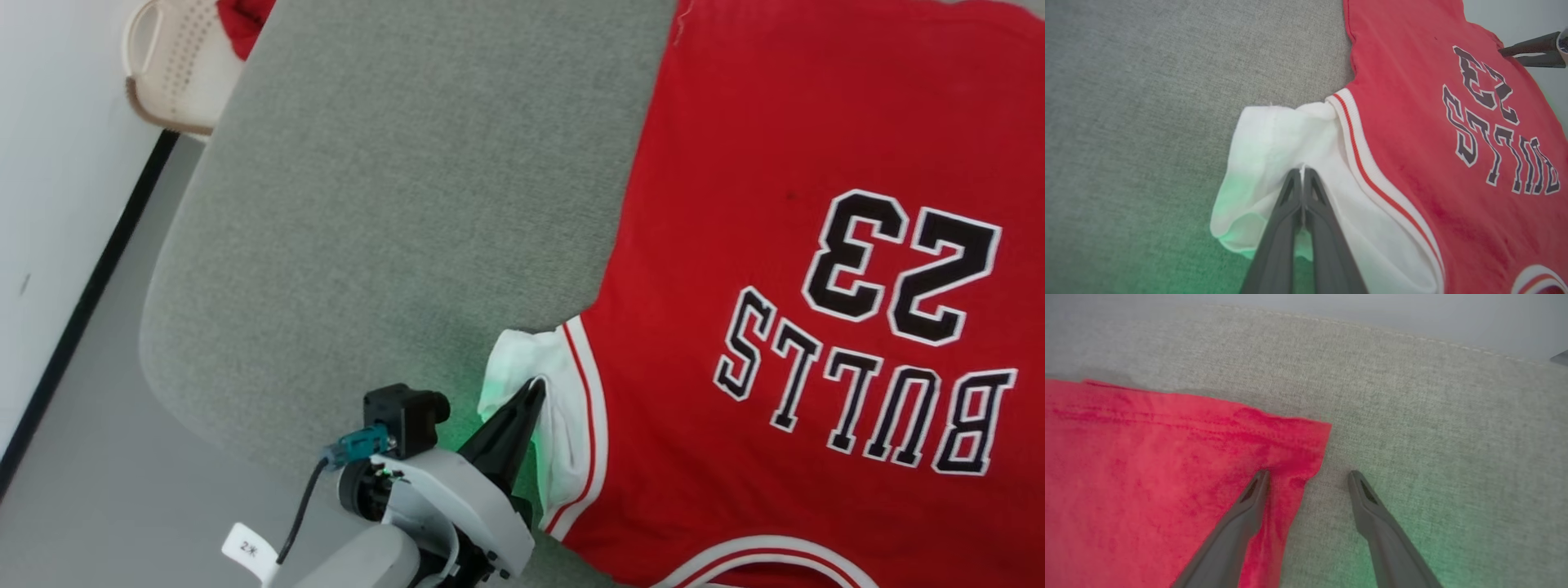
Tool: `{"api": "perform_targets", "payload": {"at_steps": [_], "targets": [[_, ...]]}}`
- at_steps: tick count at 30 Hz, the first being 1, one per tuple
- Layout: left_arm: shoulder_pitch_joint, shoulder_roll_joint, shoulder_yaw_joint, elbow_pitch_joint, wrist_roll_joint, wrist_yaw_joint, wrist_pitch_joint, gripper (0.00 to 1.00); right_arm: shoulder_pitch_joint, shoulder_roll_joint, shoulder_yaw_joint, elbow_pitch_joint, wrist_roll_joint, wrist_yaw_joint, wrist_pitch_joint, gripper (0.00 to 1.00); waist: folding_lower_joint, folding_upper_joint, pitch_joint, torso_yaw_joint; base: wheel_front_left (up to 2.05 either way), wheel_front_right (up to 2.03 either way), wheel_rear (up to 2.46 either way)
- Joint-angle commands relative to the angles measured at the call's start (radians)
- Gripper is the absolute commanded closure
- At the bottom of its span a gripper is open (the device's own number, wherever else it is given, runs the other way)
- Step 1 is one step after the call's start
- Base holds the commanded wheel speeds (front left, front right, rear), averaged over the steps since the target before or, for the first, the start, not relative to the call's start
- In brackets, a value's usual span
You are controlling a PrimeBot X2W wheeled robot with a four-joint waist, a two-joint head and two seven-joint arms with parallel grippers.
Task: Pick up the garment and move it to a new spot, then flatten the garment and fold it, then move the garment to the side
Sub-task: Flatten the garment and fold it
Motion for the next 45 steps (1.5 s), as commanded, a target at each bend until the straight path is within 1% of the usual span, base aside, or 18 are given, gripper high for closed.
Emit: {"api": "perform_targets", "payload": {"at_steps": [1, 3, 4, 5, 8, 12, 16, 19, 24, 28, 31, 35, 38, 41, 45], "targets": [[-0.009, -0.008, -0.002, 0.012, -0.001, -0.009, -0.004, 1.00, 0.018, 0.016, 0.002, 0.049, -0.024, -0.001, 0.030, 0.00, 0.0000, -0.0001, 0.023, 0.027, 0.00, 0.00, 0.00], [-0.015, -0.015, -0.006, 0.026, -0.002, -0.016, -0.005, 1.00, 0.008, 0.024, -0.010, 0.108, -0.058, -0.001, 0.078, 0.00, 0.0000, -0.0001, 0.024, 0.032, 0.00, 0.00, 0.00], [-0.016, -0.017, -0.007, 0.033, -0.004, -0.020, -0.008, 1.00, 0.008, 0.033, -0.011, 0.144, -0.077, -0.001, 0.121, 0.56, 0.0000, -0.0001, 0.025, 0.033, 0.00, 0.00, 0.00], [-0.017, -0.019, -0.007, 0.040, -0.005, -0.022, -0.009, 1.00, 0.009, 0.042, -0.010, 0.170, -0.091, -0.001, 0.153, 1.00, 0.0000, -0.0001, 0.025, 0.033, 0.00, 0.00, 0.00], [-0.019, -0.024, -0.004, 0.049, -0.009, -0.026, -0.013, 1.00, -0.004, 0.052, -0.025, 0.200, -0.119, -0.001, 0.180, 1.00, 0.0000, -0.0001, 0.025, 0.033, 0.00, 0.00, 0.00], [-0.023, -0.034, -0.006, 0.069, -0.012, -0.036, -0.021, 1.00, -0.033, 0.057, -0.054, 0.208, -0.164, -0.001, 0.148, 1.00, 0.0000, -0.0001, 0.022, 0.034, 0.00, 0.00, 0.00], [-0.027, -0.033, -0.001, 0.089, -0.013, -0.040, -0.027, 1.00, -0.056, 0.080, -0.076, 0.200, -0.194, -0.001, 0.120, 1.00, 0.0000, -0.0001, 0.008, 0.018, 0.00, 0.00, 0.00], [-0.021, -0.023, 0.008, 0.102, -0.016, -0.039, -0.034, 1.00, -0.060, 0.098, -0.076, 0.188, -0.191, 0.000, 0.117, 1.00, 0.0000, -0.0001, -0.015, -0.006, 0.00, 0.00, 0.00], [-0.003, 0.007, 0.025, 0.108, -0.020, -0.025, -0.039, 1.00, -0.034, 0.128, -0.025, 0.123, -0.147, 0.000, 0.124, 1.00, 0.0000, -0.0001, -0.069, -0.070, 0.00, 0.00, 0.00], [0.008, 0.036, 0.039, 0.100, -0.023, -0.013, -0.039, 1.00, 0.026, 0.117, 0.047, 0.013, -0.075, 0.000, 0.128, 1.00, 0.0000, -0.0001, -0.110, -0.125, 0.00, 0.00, 0.00], [0.021, 0.053, 0.046, 0.091, -0.025, -0.001, -0.034, 1.00, 0.096, 0.092, 0.096, -0.086, 0.006, 0.000, 0.132, 1.00, 0.0000, -0.0001, -0.140, -0.162, 0.00, 0.00, 0.00], [0.039, 0.080, 0.057, 0.078, -0.034, 0.016, -0.029, 1.00, 0.214, 0.054, 0.134, -0.221, 0.098, 0.000, 0.135, 1.00, 0.0000, -0.0001, -0.182, -0.210, 0.00, 0.00, 0.00], [0.059, 0.101, 0.063, 0.066, -0.040, 0.029, -0.021, 1.00, 0.315, 0.024, 0.133, -0.318, 0.159, 0.000, 0.137, 1.00, 0.0000, -0.0001, -0.213, -0.241, 0.00, 0.00, 0.00], [0.080, 0.123, 0.070, 0.053, -0.045, 0.044, -0.018, 1.00, 0.420, 0.002, 0.108, -0.409, 0.202, 0.000, 0.129, 1.00, 0.0000, -0.0001, -0.242, -0.268, 0.00, 0.00, 0.00], [0.107, 0.146, 0.074, 0.033, -0.051, 0.061, -0.011, 1.00, 0.577, 0.006, 0.046, -0.516, 0.228, 0.000, 0.118, 1.00, 0.0000, -0.0001, -0.275, -0.296, 0.00, 0.00, 0.00]]}}
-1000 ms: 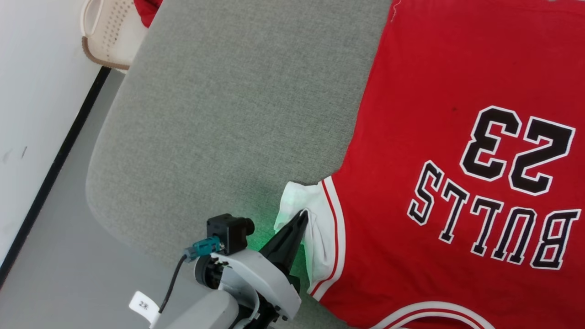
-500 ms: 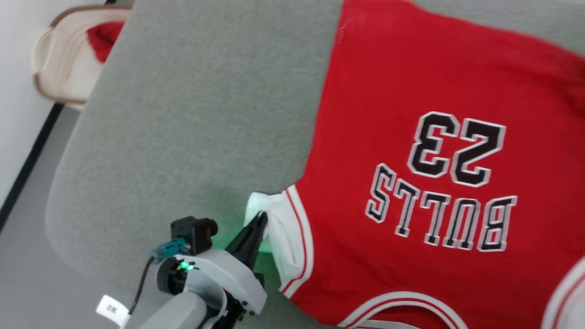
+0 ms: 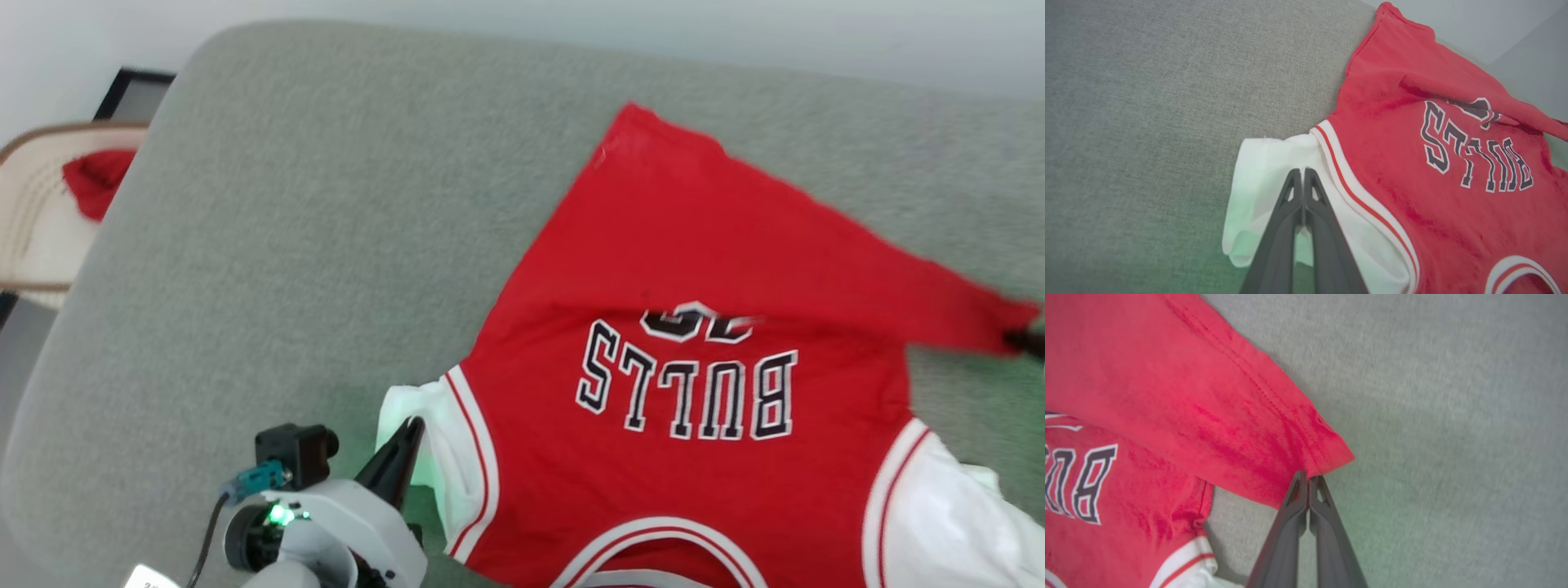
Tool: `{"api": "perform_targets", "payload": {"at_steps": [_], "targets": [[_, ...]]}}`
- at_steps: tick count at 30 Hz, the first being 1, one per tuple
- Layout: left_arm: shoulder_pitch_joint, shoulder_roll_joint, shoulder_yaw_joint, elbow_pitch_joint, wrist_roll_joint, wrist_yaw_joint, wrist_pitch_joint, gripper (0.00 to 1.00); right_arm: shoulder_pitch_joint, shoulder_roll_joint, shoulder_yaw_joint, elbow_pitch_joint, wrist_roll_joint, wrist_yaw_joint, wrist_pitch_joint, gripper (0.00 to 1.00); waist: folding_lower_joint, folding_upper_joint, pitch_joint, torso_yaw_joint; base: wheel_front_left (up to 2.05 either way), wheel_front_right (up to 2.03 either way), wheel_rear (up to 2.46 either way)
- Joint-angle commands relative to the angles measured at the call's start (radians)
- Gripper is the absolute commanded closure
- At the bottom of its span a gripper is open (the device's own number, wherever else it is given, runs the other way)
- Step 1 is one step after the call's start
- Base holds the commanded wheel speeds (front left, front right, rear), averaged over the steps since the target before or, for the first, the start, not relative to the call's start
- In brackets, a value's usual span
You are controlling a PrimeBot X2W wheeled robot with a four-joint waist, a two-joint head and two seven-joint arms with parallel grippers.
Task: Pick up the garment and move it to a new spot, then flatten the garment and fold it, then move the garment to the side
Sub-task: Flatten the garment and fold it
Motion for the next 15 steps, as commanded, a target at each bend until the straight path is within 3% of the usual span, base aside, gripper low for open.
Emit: {"api": "perform_targets", "payload": {"at_steps": [1, 7, 15], "targets": [[0.021, 0.012, 0.002, -0.010, -0.006, 0.012, 0.004, 1.00, 0.079, 0.012, -0.037, -0.040, 0.008, 0.000, -0.002, 1.00, 0.0000, 0.0000, -0.065, -0.061, 0.00, 0.00, 0.00], [0.049, 0.036, 0.004, -0.042, -0.012, 0.027, 0.011, 1.00, 0.306, 0.075, -0.165, -0.185, -0.015, 0.000, 0.009, 1.00, 0.0000, 0.0000, -0.097, -0.090, 0.00, 0.00, 0.00], [0.066, 0.051, 0.002, -0.066, -0.015, 0.041, 0.020, 1.00, 0.529, 0.205, -0.302, -0.314, -0.068, 0.000, 0.024, 1.00, 0.0000, 0.0000, -0.116, -0.109, 0.00, 0.00, 0.00]]}}
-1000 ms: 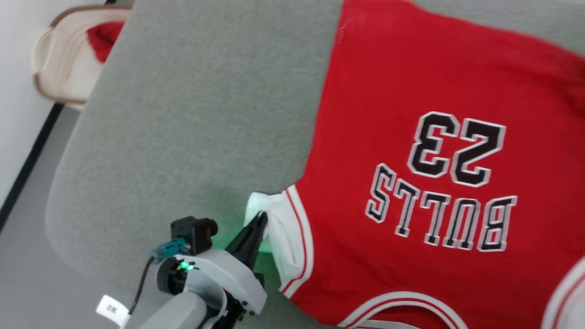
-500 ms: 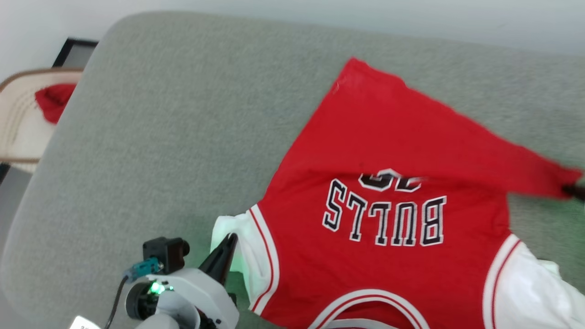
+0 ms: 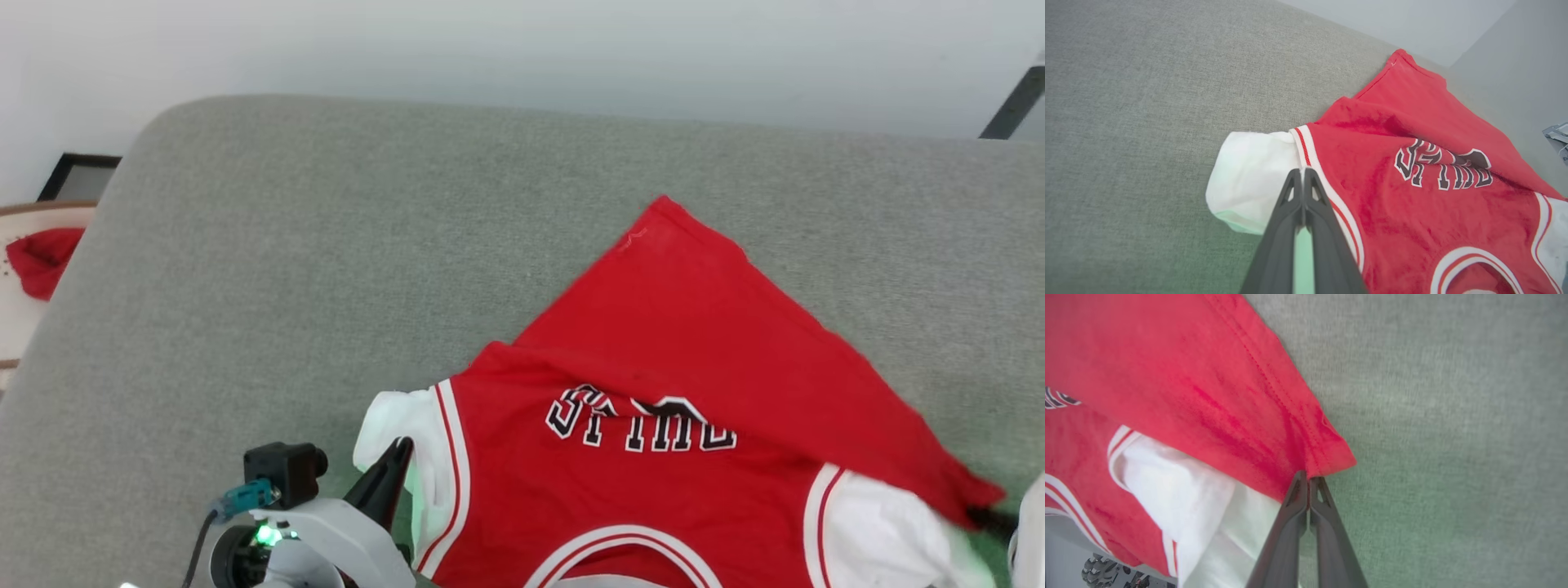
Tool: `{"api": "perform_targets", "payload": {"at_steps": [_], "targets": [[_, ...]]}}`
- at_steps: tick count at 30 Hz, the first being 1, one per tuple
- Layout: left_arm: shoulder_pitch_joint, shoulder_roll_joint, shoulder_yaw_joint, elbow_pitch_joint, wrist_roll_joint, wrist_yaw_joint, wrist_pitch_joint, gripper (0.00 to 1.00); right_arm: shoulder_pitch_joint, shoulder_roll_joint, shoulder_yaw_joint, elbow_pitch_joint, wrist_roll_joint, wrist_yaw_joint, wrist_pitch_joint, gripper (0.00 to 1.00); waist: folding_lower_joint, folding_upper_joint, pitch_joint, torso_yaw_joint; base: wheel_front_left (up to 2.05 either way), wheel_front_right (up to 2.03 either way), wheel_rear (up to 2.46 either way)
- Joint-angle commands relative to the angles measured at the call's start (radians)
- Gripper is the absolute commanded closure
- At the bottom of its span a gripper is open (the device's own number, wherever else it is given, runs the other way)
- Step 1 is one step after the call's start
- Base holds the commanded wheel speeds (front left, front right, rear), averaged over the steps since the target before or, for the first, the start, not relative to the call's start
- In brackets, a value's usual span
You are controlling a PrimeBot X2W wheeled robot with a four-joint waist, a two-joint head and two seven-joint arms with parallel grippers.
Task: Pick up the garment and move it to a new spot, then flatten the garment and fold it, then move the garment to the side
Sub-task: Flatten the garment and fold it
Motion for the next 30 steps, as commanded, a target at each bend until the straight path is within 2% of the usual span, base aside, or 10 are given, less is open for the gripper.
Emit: {"api": "perform_targets", "payload": {"at_steps": [1, 5, 6, 7, 8, 17, 22, 26, 30], "targets": [[0.013, 0.005, 0.001, -0.004, -0.008, 0.008, 0.002, 1.00, 0.043, 0.030, -0.026, -0.015, -0.019, 0.000, -0.006, 1.00, 0.0000, 0.0000, -0.010, -0.011, 0.00, 0.00, 0.00], [0.016, 0.009, 0.001, -0.009, -0.008, 0.009, 0.001, 1.00, 0.083, 0.079, -0.055, -0.033, -0.053, 0.000, -0.030, 1.00, 0.0000, 0.0000, -0.011, -0.019, 0.00, 0.00, 0.00], [0.016, 0.011, 0.001, -0.010, -0.007, 0.010, 0.001, 1.00, 0.084, 0.089, -0.061, -0.039, -0.058, 0.000, -0.040, 0.66, 0.0000, 0.0000, -0.011, -0.021, 0.00, 0.00, 0.00], [0.017, 0.011, 0.001, -0.012, -0.007, 0.011, 0.001, 1.00, 0.086, 0.096, -0.065, -0.041, -0.066, 0.000, -0.045, 0.51, 0.0000, 0.0000, -0.011, -0.023, 0.00, 0.00, 0.00], [0.019, 0.012, 0.001, -0.013, -0.008, 0.010, 0.001, 1.00, 0.090, 0.099, -0.064, -0.047, -0.074, 0.000, -0.046, 0.00, 0.0000, 0.0000, -0.010, -0.024, 0.00, 0.00, 0.00], [0.017, 0.013, -0.001, -0.021, -0.005, 0.011, -0.002, 1.00, 0.074, 0.111, -0.069, -0.207, -0.098, 0.000, -0.034, 0.00, 0.0000, 0.0000, -0.006, -0.021, 0.00, 0.00, 0.00], [0.009, 0.005, -0.006, -0.020, -0.001, 0.005, -0.006, 1.00, -0.001, 0.078, -0.004, -0.300, -0.104, 0.000, -0.069, 0.00, 0.0000, 0.0000, 0.001, -0.009, 0.00, 0.00, 0.00], [-0.006, -0.007, -0.015, -0.014, 0.003, -0.003, -0.003, 1.00, -0.096, 0.038, 0.064, -0.280, -0.112, 0.000, -0.107, 0.00, 0.0000, 0.0000, 0.005, 0.015, 0.00, 0.00, 0.00], [-0.026, -0.026, -0.032, -0.002, 0.012, -0.017, 0.005, 1.00, -0.209, 0.013, 0.134, -0.189, -0.094, 0.000, -0.160, 0.00, 0.0000, 0.0000, 0.014, 0.053, 0.00, 0.00, 0.00]]}}
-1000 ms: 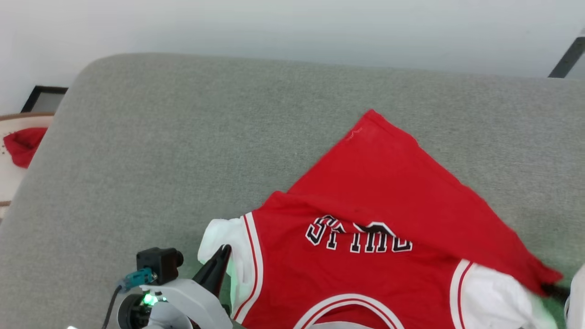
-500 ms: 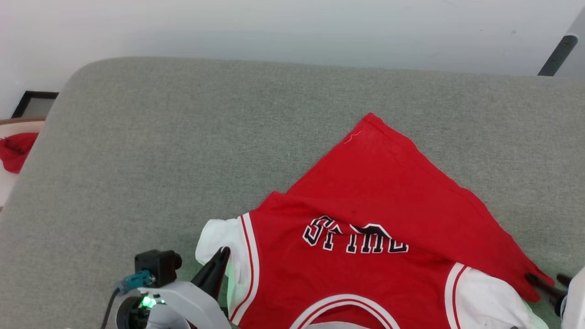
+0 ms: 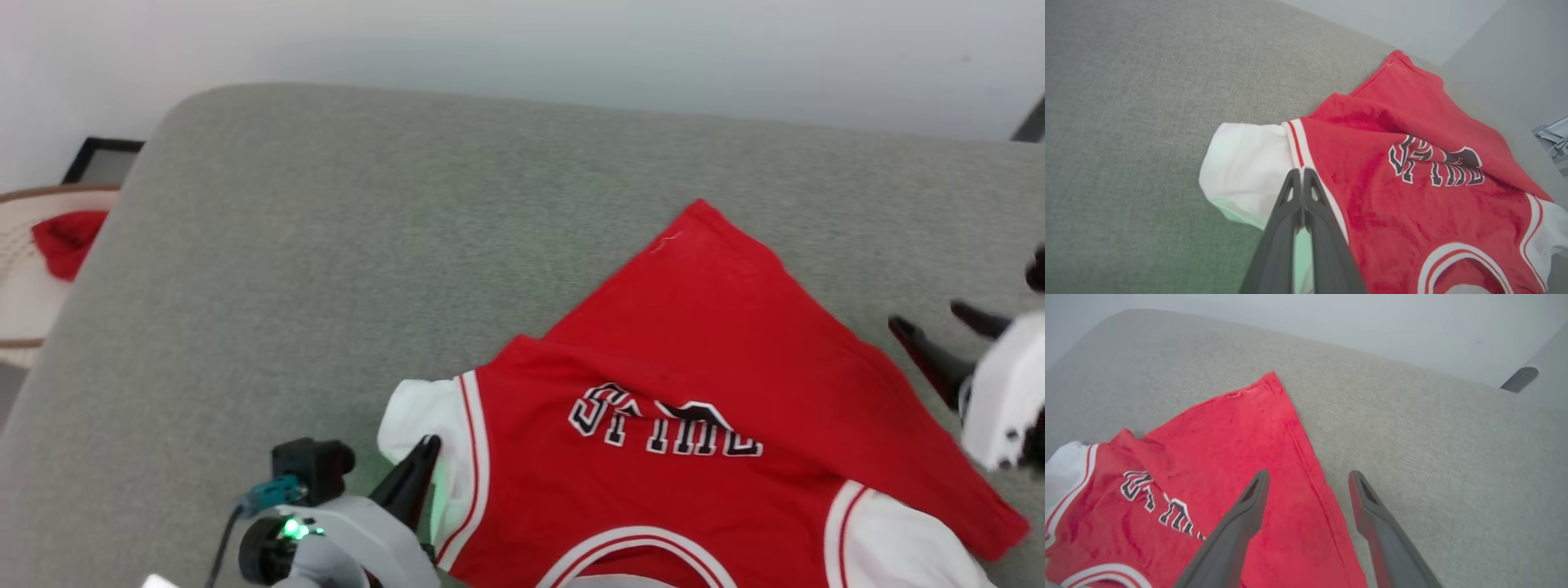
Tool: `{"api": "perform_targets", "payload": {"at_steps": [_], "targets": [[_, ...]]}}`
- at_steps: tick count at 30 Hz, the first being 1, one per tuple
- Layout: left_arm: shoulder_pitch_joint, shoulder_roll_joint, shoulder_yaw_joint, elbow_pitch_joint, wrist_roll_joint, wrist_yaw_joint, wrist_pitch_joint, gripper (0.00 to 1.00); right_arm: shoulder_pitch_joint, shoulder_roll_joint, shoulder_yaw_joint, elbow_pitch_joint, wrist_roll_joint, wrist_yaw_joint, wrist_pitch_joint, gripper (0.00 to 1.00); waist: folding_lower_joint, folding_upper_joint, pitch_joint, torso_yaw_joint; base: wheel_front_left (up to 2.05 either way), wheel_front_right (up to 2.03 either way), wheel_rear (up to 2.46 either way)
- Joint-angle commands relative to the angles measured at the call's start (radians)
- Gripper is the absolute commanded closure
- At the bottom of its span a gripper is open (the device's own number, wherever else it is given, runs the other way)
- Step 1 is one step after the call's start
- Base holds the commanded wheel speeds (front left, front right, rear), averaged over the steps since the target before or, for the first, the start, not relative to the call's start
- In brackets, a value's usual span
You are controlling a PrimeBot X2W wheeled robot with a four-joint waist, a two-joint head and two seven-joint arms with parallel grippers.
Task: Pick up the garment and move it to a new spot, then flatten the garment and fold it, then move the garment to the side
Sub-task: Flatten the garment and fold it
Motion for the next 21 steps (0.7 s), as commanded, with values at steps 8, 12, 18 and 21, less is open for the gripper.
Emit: {"api": "perform_targets", "payload": {"at_steps": [8, 12, 18, 21], "targets": [[-0.073, -0.062, -0.044, 0.042, 0.027, -0.044, 0.014, 1.00, -0.266, -0.071, 0.193, 0.269, 0.008, 0.000, -0.106, 0.00, 0.0000, 0.0000, 0.040, 0.120, 0.00, 0.00, 0.00], [-0.095, -0.086, -0.058, 0.062, 0.036, -0.061, 0.015, 1.00, -0.361, -0.092, 0.263, 0.378, 0.023, 0.000, -0.114, 0.00, 0.0000, 0.0000, 0.057, 0.156, 0.00, 0.00, 0.00], [-0.141, -0.142, -0.086, 0.108, 0.046, -0.098, 0.009, 1.00, -0.524, -0.117, 0.372, 0.587, 0.062, 0.000, -0.107, 0.00, 0.0000, 0.0000, 0.100, 0.227, 0.00, 0.00, 0.00], [-0.166, -0.171, -0.100, 0.135, 0.053, -0.119, 0.006, 1.00, -0.583, -0.127, 0.417, 0.680, 0.076, 0.000, -0.100, 0.00, 0.0000, 0.0000, 0.122, 0.262, 0.00, 0.00, 0.00]]}}
